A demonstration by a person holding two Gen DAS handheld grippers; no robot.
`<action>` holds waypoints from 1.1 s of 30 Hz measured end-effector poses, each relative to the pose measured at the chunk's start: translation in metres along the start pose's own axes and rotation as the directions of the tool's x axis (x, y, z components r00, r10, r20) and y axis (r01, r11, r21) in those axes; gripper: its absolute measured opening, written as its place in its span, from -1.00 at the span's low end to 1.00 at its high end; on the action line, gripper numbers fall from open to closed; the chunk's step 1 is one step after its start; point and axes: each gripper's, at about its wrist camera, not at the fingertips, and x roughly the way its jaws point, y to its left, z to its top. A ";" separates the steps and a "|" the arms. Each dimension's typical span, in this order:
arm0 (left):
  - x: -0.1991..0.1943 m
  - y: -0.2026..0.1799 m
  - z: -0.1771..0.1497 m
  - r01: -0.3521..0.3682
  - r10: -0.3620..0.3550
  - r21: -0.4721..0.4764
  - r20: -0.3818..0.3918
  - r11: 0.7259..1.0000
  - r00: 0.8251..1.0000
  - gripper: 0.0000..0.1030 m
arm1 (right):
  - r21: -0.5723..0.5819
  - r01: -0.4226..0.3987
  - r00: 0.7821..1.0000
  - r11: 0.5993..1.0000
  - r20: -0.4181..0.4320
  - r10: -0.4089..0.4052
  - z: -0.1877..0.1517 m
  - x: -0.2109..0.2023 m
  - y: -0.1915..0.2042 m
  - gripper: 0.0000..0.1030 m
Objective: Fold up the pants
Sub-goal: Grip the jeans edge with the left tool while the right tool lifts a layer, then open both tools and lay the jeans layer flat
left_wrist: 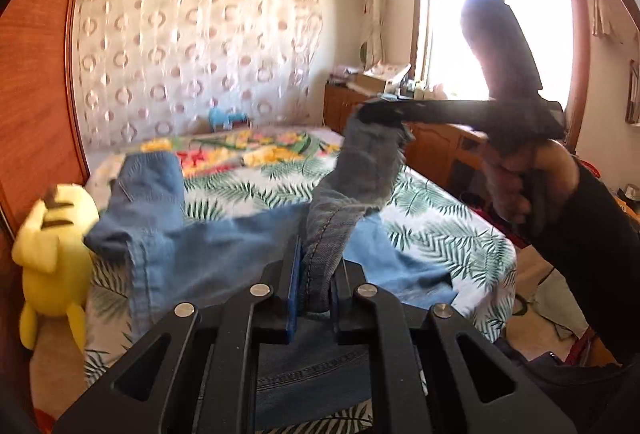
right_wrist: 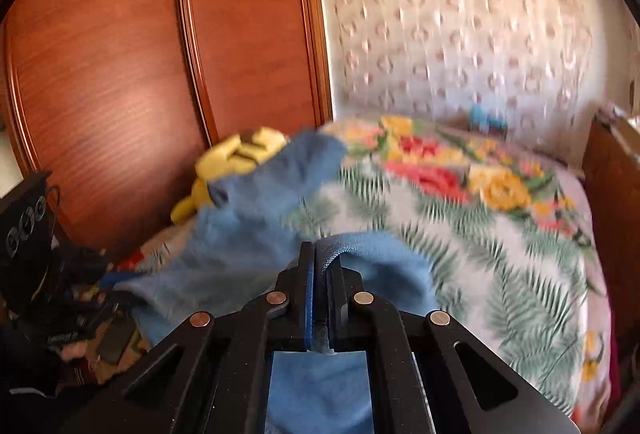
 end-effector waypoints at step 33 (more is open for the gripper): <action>0.013 0.074 -0.092 -0.119 0.075 -0.214 -0.204 0.970 0.976 -0.82 | -0.077 -0.097 0.960 0.992 -0.270 0.073 0.041 0.216 0.057 -0.86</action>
